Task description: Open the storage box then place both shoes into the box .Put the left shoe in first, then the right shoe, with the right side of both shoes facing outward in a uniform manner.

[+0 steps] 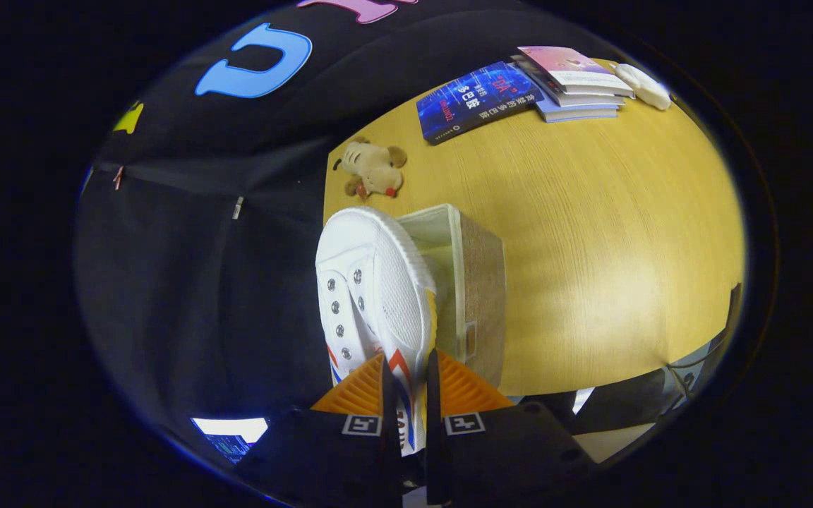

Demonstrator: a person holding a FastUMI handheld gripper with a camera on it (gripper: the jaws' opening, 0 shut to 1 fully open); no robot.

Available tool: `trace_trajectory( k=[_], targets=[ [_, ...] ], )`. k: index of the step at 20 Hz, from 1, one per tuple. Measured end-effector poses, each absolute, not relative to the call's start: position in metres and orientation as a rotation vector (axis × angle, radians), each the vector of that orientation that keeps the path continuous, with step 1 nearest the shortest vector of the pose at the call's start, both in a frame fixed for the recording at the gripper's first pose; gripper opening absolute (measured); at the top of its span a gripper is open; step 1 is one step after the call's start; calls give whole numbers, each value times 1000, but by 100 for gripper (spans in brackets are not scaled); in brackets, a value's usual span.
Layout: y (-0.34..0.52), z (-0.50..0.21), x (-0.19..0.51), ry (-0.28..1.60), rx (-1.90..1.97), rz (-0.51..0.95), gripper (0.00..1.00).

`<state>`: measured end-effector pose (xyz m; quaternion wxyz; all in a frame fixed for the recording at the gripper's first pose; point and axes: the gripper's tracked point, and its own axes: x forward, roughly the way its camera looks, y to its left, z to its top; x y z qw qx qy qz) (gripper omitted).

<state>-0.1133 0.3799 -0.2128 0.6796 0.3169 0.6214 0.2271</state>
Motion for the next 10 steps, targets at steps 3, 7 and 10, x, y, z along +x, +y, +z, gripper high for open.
trace_trajectory(
  k=[3, 7, 10],
  targets=[
    [388, -224, -118, 1423, 706, 481, 18],
    [384, -240, -120, 1446, 648, 437, 23],
    [391, -225, -114, 1416, 735, 460, 47]
  ],
)
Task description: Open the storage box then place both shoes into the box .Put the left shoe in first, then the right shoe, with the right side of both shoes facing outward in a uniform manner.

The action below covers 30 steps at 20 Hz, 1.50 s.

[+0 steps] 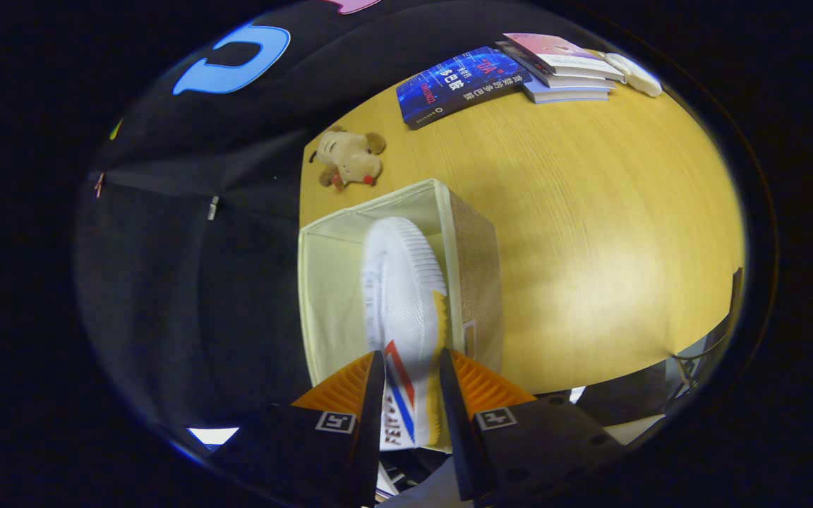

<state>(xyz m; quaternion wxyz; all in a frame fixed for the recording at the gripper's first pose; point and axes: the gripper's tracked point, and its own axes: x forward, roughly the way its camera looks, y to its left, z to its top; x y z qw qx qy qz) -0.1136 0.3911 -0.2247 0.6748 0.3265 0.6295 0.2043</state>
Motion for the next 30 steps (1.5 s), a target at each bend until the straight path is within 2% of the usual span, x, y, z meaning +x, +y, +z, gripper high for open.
trace_trajectory(
  k=[1, 2, 3, 5, 10, 17, 23, 30],
  targets=[
    [392, -221, -110, 1400, 748, 476, 64],
    [394, -222, -107, 1392, 756, 487, 74],
    [396, -220, -107, 1383, 755, 497, 91],
    [395, -218, -107, 1376, 739, 510, 96],
    [388, -207, -103, 1317, 746, 537, 98],
    [344, -176, -61, 1033, 651, 541, 98],
    [280, -146, -21, 791, 540, 456, 98],
    [197, -120, 4, 596, 412, 353, 98]
  ],
)
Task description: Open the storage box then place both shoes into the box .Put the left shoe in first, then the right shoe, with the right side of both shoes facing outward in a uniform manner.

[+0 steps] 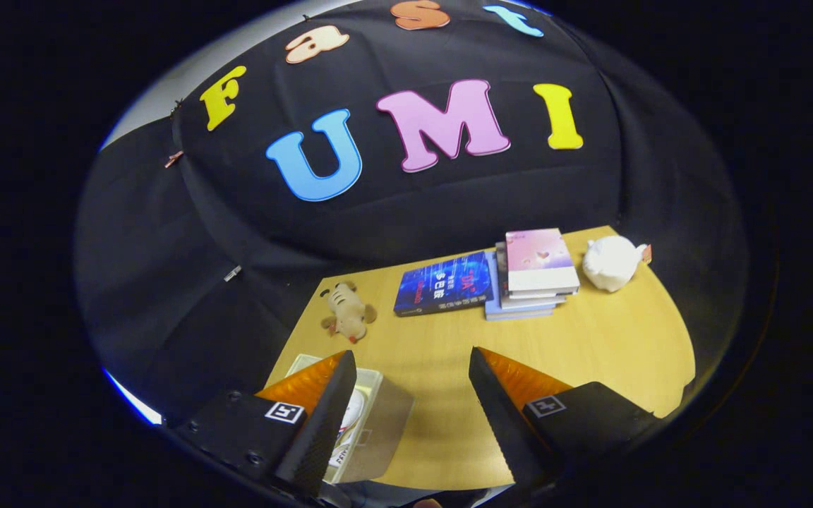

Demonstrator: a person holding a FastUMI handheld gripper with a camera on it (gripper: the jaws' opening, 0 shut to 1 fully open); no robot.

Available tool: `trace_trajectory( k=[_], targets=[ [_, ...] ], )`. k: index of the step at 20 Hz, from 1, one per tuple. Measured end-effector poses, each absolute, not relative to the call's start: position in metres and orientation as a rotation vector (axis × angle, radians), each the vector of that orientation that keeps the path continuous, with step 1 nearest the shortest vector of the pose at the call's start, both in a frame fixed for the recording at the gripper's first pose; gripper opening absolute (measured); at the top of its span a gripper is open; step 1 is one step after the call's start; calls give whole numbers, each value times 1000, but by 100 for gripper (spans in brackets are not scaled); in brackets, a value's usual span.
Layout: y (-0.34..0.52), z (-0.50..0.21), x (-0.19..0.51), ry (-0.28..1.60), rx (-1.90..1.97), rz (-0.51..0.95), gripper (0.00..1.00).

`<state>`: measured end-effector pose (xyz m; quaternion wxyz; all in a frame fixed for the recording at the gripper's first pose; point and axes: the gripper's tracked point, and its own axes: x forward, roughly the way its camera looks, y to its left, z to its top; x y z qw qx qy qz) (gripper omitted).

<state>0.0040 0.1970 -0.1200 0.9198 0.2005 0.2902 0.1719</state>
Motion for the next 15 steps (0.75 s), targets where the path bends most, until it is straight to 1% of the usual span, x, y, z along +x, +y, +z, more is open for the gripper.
trace_trajectory(
  k=[9, 15],
  targets=[
    [83, -67, 23, 300, 248, 246, 98],
    [11, -49, 27, 210, 201, 185, 97]
  ],
)
